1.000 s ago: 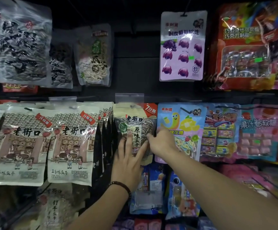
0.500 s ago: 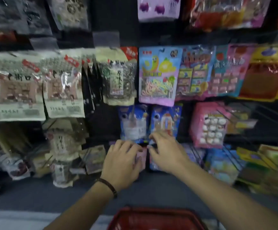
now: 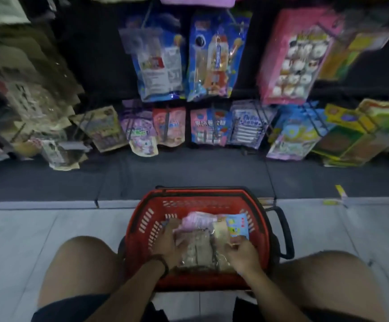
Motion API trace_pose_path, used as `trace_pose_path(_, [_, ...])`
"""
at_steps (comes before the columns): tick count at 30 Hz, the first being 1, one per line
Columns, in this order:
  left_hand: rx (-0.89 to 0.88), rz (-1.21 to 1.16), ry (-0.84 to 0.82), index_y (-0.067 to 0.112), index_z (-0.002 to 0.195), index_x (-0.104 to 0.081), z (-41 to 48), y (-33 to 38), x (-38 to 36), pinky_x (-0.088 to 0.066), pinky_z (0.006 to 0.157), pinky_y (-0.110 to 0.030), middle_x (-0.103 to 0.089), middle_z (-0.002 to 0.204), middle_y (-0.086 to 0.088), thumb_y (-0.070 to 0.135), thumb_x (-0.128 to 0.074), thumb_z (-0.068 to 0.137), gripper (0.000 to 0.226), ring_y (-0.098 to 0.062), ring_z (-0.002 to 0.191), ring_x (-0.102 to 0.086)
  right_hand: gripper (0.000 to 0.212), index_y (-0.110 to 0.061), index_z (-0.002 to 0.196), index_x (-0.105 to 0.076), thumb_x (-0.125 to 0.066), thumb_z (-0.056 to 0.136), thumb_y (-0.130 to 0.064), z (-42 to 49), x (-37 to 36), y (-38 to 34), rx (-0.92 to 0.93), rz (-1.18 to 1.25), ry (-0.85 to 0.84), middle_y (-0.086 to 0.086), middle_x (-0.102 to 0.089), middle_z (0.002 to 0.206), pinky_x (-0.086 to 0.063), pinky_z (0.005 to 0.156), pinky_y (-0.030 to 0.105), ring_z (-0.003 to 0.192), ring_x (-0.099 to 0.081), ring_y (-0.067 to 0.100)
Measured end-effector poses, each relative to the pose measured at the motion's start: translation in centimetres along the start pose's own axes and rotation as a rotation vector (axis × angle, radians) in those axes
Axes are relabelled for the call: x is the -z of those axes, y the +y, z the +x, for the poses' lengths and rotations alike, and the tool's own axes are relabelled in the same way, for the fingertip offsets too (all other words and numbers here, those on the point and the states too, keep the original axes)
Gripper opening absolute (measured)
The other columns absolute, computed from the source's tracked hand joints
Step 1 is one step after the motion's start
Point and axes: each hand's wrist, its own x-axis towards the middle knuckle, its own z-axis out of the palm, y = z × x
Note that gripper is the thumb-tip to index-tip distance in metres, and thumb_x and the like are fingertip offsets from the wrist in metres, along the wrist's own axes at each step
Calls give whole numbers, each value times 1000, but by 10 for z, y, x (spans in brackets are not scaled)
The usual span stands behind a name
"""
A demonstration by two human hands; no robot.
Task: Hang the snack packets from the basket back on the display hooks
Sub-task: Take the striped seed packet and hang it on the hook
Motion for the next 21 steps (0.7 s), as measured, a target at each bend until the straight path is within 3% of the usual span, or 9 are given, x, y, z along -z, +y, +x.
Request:
trace_pose_path(2, [88,-157,41,4,130,-63,9,-12,-9,-53,94,-19,-72,119,-10,-1,-73,87,44,-37,115,-68,29,-14,113,-69,-80,89,-28,8,-9,20,-107,13,-9,6,-75,105,-55,85,31,99,-73,28])
trace_pose_path(5, [242,-344,55,-1,132,-58,23,-21,-11,-53,103,-47,-72,118,-23,-11,-75,82,54,-32,109,-69,29,-10,112,-71,-76,91,-29,26,-13,27,-129,-5,-102,10,-76,108,-59,88,38,103,-73,33])
trace_pose_path(7, [313,-407,28,-2,131,-58,35,-28,-13,-52,104,-49,-71,120,-23,-12,-76,82,54,-27,108,-66,28,-6,110,-76,-74,96,-31,36,-15,28,-124,69,-171,14,-79,105,-61,90,44,101,-75,34])
trace_pose_path(9, [358,-384,-62,5,126,-68,41,-33,-16,-58,92,-33,-77,107,-9,-4,-80,82,46,-26,107,-70,31,-5,106,-78,-78,95,-34,38,-16,30,-120,183,-202,15,-80,102,-62,86,43,97,-77,33])
trace_pose_path(11, [384,-419,-82,14,122,-70,40,-36,-19,-53,69,-11,-75,94,6,-1,-82,81,46,-22,99,-72,26,-5,105,-79,-85,90,-26,39,-17,34,-126,289,-202,14,-81,99,-63,82,42,95,-77,31])
trace_pose_path(12, [393,-462,-68,13,125,-69,40,-38,-21,-51,66,-8,-74,95,7,-2,-83,80,50,-19,95,-72,20,-6,103,-80,-86,88,-19,39,-19,35,-132,330,-192,11,-82,96,-65,78,40,93,-78,31])
trace_pose_path(15, [442,-605,-45,13,124,-72,40,-35,-23,-53,79,-23,-77,101,1,2,-87,78,50,-23,101,-72,5,-5,93,-82,-83,88,-6,37,-22,33,-164,383,-134,7,-81,81,-60,59,31,78,-76,28])
trace_pose_path(18, [472,-692,-66,18,106,-79,37,-27,-19,-55,86,-33,-81,97,0,9,-89,77,32,-25,102,-74,14,-6,104,-82,-73,94,-5,39,-18,25,-145,358,-20,6,-79,83,-60,54,27,71,-75,18])
trace_pose_path(21, [487,-818,-168,15,112,-78,26,-14,-8,-56,98,-59,-80,107,-12,18,-92,71,44,-38,104,-74,19,-10,115,-78,-67,103,-19,37,-4,10,-136,358,78,3,-77,91,-60,71,32,82,-72,19])
